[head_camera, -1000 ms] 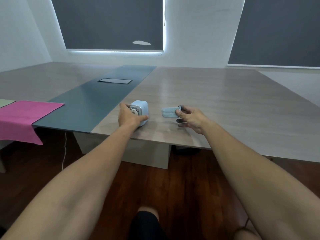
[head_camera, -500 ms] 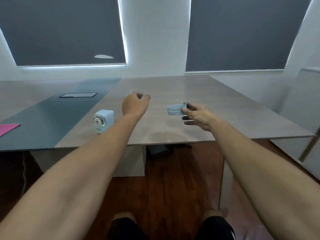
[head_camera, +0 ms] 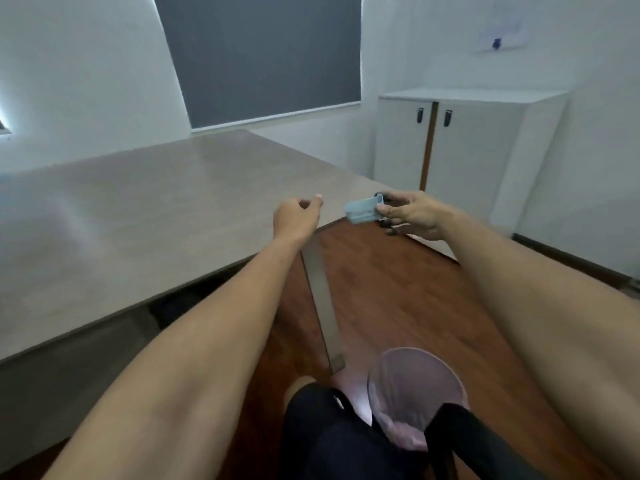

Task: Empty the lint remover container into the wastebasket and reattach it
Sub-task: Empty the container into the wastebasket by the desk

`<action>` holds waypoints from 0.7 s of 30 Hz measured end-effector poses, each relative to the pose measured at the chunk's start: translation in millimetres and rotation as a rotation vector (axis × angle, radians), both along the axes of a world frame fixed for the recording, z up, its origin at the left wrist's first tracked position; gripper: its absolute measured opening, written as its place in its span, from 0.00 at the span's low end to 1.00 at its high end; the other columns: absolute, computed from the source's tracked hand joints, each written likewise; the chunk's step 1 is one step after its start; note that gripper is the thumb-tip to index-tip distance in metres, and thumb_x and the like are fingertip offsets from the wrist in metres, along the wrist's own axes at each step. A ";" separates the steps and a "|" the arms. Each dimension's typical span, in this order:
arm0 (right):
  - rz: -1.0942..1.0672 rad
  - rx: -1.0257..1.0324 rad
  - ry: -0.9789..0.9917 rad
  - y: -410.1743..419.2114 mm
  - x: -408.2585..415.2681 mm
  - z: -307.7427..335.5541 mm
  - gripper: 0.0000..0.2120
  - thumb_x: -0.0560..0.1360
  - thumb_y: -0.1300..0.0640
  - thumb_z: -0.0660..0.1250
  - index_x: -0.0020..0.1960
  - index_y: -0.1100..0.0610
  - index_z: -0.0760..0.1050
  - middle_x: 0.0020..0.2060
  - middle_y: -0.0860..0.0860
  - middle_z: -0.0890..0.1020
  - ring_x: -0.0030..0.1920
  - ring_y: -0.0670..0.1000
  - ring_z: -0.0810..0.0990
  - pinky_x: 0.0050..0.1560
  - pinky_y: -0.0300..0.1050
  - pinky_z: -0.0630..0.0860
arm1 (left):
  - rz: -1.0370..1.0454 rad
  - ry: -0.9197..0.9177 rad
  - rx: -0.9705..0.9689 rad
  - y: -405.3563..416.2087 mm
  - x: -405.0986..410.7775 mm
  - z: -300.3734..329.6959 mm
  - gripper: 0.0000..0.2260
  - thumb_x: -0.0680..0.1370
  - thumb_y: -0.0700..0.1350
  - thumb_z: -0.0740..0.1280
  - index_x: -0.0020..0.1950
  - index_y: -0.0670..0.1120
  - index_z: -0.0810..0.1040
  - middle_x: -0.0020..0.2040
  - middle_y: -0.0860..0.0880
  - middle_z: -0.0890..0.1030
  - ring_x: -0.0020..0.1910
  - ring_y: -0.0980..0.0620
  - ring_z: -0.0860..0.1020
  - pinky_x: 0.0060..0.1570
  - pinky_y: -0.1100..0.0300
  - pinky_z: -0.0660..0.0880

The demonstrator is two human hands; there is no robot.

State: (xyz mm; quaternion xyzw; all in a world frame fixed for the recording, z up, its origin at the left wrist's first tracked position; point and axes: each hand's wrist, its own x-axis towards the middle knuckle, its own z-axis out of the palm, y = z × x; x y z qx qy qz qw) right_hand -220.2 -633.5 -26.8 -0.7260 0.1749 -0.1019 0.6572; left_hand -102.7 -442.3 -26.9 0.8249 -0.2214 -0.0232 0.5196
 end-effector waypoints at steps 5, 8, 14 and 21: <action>-0.138 0.023 0.112 -51.4 -62.9 -44.5 0.22 0.77 0.61 0.66 0.71 0.57 0.70 0.50 0.50 0.80 0.44 0.49 0.80 0.40 0.39 0.82 | -0.153 0.083 0.056 -67.5 -39.5 -60.7 0.16 0.78 0.55 0.63 0.40 0.46 0.83 0.45 0.47 0.86 0.54 0.46 0.80 0.55 0.57 0.73; -0.168 0.054 0.176 -73.8 -88.6 -82.4 0.23 0.77 0.60 0.66 0.71 0.57 0.69 0.55 0.52 0.78 0.46 0.49 0.80 0.42 0.40 0.81 | -0.200 0.158 0.103 -93.1 -55.1 -103.5 0.16 0.78 0.56 0.62 0.38 0.47 0.82 0.44 0.48 0.84 0.59 0.46 0.77 0.56 0.59 0.70; -0.210 0.164 0.289 -102.0 -114.5 -172.4 0.28 0.75 0.60 0.69 0.73 0.56 0.67 0.62 0.52 0.77 0.55 0.55 0.80 0.50 0.48 0.80 | -0.206 0.294 0.210 -123.0 -70.4 -198.1 0.16 0.78 0.55 0.64 0.50 0.45 0.84 0.51 0.48 0.84 0.60 0.47 0.77 0.58 0.57 0.71; -0.236 0.259 0.429 -105.4 -126.7 -288.5 0.27 0.75 0.62 0.69 0.72 0.57 0.67 0.60 0.52 0.78 0.51 0.54 0.80 0.42 0.44 0.83 | -0.184 0.500 0.375 -131.0 -82.9 -318.6 0.22 0.77 0.55 0.66 0.65 0.43 0.77 0.63 0.43 0.81 0.62 0.42 0.78 0.63 0.53 0.73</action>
